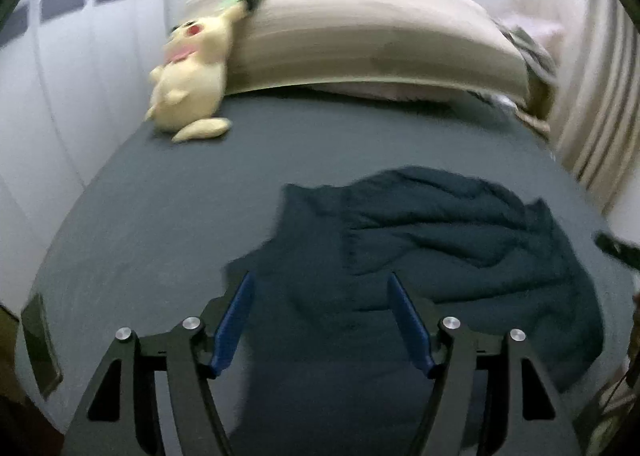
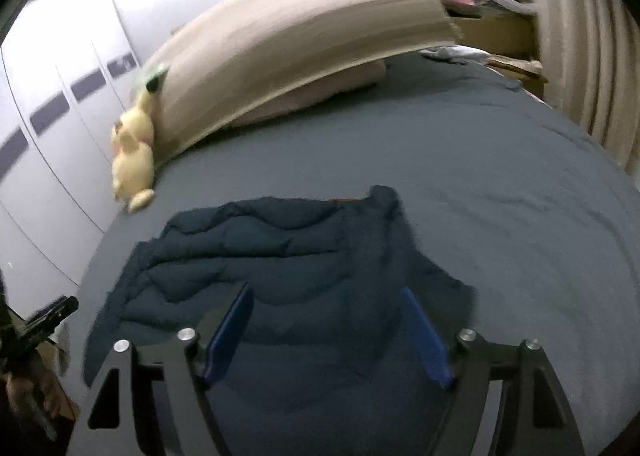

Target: Fold large clothes

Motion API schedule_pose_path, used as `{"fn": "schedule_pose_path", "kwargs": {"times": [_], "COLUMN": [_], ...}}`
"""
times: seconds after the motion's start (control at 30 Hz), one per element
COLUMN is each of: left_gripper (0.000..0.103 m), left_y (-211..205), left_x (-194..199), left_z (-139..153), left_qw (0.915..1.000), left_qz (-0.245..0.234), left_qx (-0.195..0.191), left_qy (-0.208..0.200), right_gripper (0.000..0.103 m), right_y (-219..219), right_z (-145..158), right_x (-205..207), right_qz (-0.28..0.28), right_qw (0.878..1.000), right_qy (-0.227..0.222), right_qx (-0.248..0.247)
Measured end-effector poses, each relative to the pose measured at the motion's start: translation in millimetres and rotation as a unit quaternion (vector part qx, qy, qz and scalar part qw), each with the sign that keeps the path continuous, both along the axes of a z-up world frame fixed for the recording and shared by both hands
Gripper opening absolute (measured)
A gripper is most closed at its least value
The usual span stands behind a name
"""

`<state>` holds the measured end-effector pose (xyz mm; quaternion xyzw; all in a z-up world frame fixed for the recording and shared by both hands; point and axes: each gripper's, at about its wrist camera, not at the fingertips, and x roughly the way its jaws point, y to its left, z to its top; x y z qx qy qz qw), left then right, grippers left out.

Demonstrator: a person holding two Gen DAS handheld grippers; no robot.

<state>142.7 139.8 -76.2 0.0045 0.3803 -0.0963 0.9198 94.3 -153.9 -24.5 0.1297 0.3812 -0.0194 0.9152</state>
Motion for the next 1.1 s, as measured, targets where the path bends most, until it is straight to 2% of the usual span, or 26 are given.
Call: {"fn": "schedule_pose_path", "kwargs": {"times": [0.1,0.13,0.17,0.2,0.27,0.37,0.43,0.47,0.57,0.63,0.67,0.7,0.77,0.9,1.1], "left_gripper": [0.070,0.070,0.070,0.070,0.070,0.070,0.070,0.070,0.070,0.073,0.077,0.082,0.084,0.084,0.083], "left_y": [-25,-30,-36,-35,-28,-28,-46,-59,-85,-85,-82,-80,-75,-65,-51], "left_x": [10,12,22,26,23,28,38,45,75,94,102,106,110,107,77], "left_z": [-27,-37,-56,-64,-50,-29,-22,-22,-42,-60,-67,-73,-81,-77,-53], "left_qw": [0.9995,0.9982,0.9939,0.9929,0.9950,0.9978,0.9983,0.9978,0.9937,0.9905,0.9896,0.9895,0.9892,0.9891,0.9938], "left_qz": [0.007,0.008,0.007,0.004,0.019,0.014,-0.006,-0.021,-0.018,-0.004,0.006,0.014,0.018,0.015,0.009], "left_qx": [0.024,0.045,0.071,0.071,0.063,0.024,0.023,0.035,0.081,0.082,0.079,0.077,0.071,0.067,0.047], "left_qy": [0.019,0.040,0.084,0.096,0.076,0.060,0.054,0.053,0.075,0.111,0.120,0.122,0.127,0.130,0.101], "right_gripper": [0.079,0.079,0.079,0.079,0.079,0.079,0.079,0.079,0.080,0.083,0.085,0.086,0.093,0.092,0.093], "right_y": [11,14,18,17,19,29,43,50,59,62,65,65,69,65,72], "right_z": [-31,-47,-63,-69,-60,-40,-38,-43,-66,-72,-74,-77,-84,-76,-30], "right_x": [24,39,54,59,59,66,87,101,139,152,158,163,171,164,71], "right_qz": [0.001,-0.002,-0.006,-0.009,-0.011,-0.006,0.010,0.014,0.006,-0.005,-0.009,-0.011,-0.013,-0.015,-0.002], "right_qw": [0.999,0.997,0.993,0.992,0.992,0.996,0.995,0.994,0.989,0.988,0.987,0.986,0.984,0.985,0.996], "right_qy": [0.039,0.072,0.105,0.116,0.112,0.083,0.085,0.091,0.127,0.133,0.137,0.143,0.151,0.143,0.066], "right_qx": [-0.025,-0.035,-0.046,-0.052,-0.050,-0.045,-0.051,-0.062,-0.074,-0.080,-0.086,-0.088,-0.096,-0.096,-0.063]}}
